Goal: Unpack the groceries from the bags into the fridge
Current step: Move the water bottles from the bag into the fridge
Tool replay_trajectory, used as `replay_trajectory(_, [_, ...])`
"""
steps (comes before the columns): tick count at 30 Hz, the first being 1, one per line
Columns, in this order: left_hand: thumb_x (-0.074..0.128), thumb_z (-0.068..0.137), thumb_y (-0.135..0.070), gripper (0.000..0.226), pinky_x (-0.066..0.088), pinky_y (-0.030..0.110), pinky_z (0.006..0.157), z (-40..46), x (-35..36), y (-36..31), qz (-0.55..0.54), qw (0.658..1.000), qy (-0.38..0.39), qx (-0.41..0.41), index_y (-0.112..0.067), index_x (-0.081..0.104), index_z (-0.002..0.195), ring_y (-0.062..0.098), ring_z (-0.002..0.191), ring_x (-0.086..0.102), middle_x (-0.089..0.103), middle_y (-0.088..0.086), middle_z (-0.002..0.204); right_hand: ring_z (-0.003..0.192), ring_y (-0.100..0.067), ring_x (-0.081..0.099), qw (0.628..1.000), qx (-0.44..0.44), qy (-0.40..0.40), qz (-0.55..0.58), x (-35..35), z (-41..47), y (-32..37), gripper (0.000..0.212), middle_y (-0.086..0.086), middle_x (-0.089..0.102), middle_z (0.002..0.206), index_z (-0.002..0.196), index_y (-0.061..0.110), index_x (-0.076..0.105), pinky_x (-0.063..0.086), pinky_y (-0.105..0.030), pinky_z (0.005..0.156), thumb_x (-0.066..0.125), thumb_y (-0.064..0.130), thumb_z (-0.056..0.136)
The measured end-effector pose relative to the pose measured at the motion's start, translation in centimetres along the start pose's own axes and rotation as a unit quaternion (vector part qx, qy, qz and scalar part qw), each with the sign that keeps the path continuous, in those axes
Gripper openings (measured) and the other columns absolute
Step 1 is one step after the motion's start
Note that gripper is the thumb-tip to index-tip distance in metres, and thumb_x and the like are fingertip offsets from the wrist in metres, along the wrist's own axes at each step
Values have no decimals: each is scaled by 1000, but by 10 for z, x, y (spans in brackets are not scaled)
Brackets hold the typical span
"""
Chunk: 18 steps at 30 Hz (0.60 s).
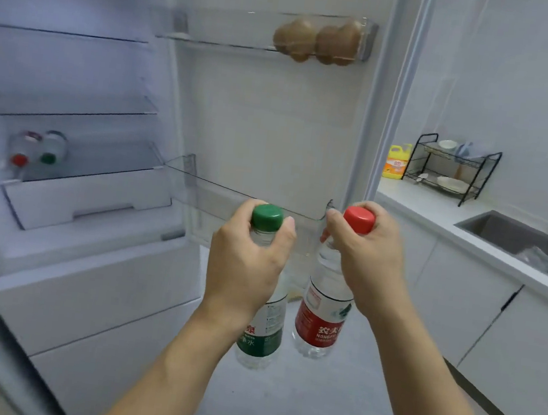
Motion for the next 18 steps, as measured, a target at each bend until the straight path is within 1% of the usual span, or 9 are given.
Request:
replay_trajectory(2, [67,89,-33,17,55,44,68,10,-21,10,18,999,-29,-7,-24,57,79,17,69,63,62,-5,72,67,-21,68,999,-9,27,20,31,9,4,17,-5,69,68,76,20,57,58,-44,73,68,28,86])
replay_trajectory(4, [67,89,-33,17,54,42,66,22,-45,22,43,997,-58,-10,-24,57,79,16,68,62,62,-5,71,67,-21,67,998,-14,58,34,65,17,8,18,-4,69,67,75,20,57,58,-46,75,67,28,86])
replay_trajectory(6, [68,89,-32,17,53,37,65,36,-70,35,68,994,-90,-8,-23,57,79,16,68,61,61,-5,69,67,-22,67,995,-20,89,43,101,24,13,19,-4,69,67,75,17,57,57,-48,76,67,28,87])
replay_trajectory(10, [68,88,-29,20,46,23,60,67,-118,63,100,986,-135,3,-22,55,76,10,64,55,58,-7,67,70,-27,66,989,-28,128,68,175,38,23,19,-6,69,68,77,14,57,56,-51,76,67,29,85])
replay_trajectory(11, [69,89,-29,20,46,23,60,75,-130,70,107,984,-142,2,-22,55,76,10,63,55,59,-7,68,71,-28,66,987,-27,137,74,194,41,25,19,-7,69,69,77,16,57,56,-51,76,67,29,86])
replay_trajectory(13, [69,89,-30,19,50,27,62,91,-154,85,113,981,-157,-2,-24,55,77,13,65,60,60,-8,70,72,-29,66,983,-25,154,91,231,47,31,17,-8,69,71,77,19,57,56,-50,77,67,29,86])
replay_trajectory(15, [68,88,-31,19,51,29,62,108,-178,101,121,977,-173,-1,-26,55,76,16,65,62,61,-8,69,72,-28,66,980,-30,168,100,266,53,38,17,-8,69,71,78,17,58,56,-49,77,67,29,86])
replay_trajectory(18, [69,89,-29,19,46,19,60,132,-211,120,142,972,-190,7,-25,55,76,10,64,58,60,-7,67,70,-26,66,977,-33,176,114,311,62,48,18,-8,69,69,76,16,56,56,-48,78,67,26,87])
Point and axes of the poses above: each hand's wrist, its own z-axis towards the middle knuckle, its own x-axis out of the palm, y = z × x, the point moved 5 cm from there along z, towards the middle knuckle
